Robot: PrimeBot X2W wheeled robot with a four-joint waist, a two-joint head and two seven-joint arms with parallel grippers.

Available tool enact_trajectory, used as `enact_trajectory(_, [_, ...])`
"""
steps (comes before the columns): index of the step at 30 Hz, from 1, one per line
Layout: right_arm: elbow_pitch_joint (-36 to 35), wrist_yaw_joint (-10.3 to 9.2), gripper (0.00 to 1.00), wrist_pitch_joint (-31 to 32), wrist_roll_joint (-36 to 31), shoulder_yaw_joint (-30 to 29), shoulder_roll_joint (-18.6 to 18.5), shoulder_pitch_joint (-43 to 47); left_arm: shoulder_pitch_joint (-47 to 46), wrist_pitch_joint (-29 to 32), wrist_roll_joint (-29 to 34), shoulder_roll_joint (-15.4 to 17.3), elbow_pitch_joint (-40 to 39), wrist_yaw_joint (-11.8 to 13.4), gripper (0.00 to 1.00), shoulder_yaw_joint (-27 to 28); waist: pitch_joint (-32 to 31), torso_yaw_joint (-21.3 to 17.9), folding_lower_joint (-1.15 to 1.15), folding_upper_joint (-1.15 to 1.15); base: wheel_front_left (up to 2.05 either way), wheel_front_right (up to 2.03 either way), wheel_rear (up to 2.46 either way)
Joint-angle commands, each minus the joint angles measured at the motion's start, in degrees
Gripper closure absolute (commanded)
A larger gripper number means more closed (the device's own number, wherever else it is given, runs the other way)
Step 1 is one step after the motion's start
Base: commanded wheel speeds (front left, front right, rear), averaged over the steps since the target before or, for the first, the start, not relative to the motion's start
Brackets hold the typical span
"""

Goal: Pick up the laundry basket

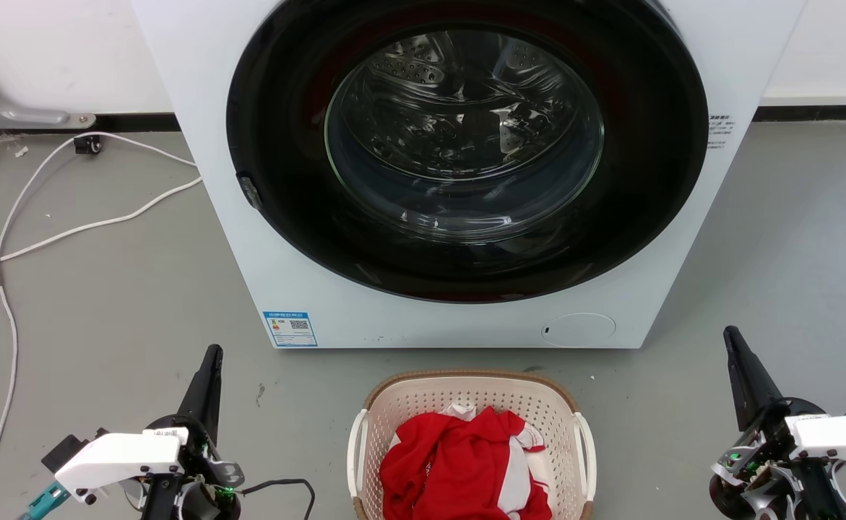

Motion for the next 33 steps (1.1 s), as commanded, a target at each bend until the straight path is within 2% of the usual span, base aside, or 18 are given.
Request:
enact_trajectory(1, [0.1,0.02,1.0,0.2,-0.4,-0.1,0.3,-0.7,-0.5,0.2,0.2,0.0,0.1,0.0,1.0,0.1,0.0,0.0,0.0,0.0,0.0,0.0,0.0])
enact_trajectory(23, [0.1,0.02,1.0,0.2,-0.3,-0.2,0.3,-0.7,-0.6,0.4,0.5,-0.2,0.1,0.0,1.0,0.4,0.0,0.0,0.0,0.0,0.0,0.0,0.0])
enact_trajectory(24, [0.0,0.0,0.0,0.1,-0.2,-0.1,0.1,0.0,0.0,0.2,0.2,-0.2,0.0,0.0,0.0,0.3,0.0,0.0,0.0,0.0,0.0,0.0,0.0])
enact_trajectory(33, [-0.1,0.0,0.0,-2.0,-1.6,1.5,0.1,0.4,-0.1,-2.0,1.9,-0.3,-0.2,0.0,0.0,-2.3,0.1,0.0,0.0,0.0,0.0,0.0,0.0])
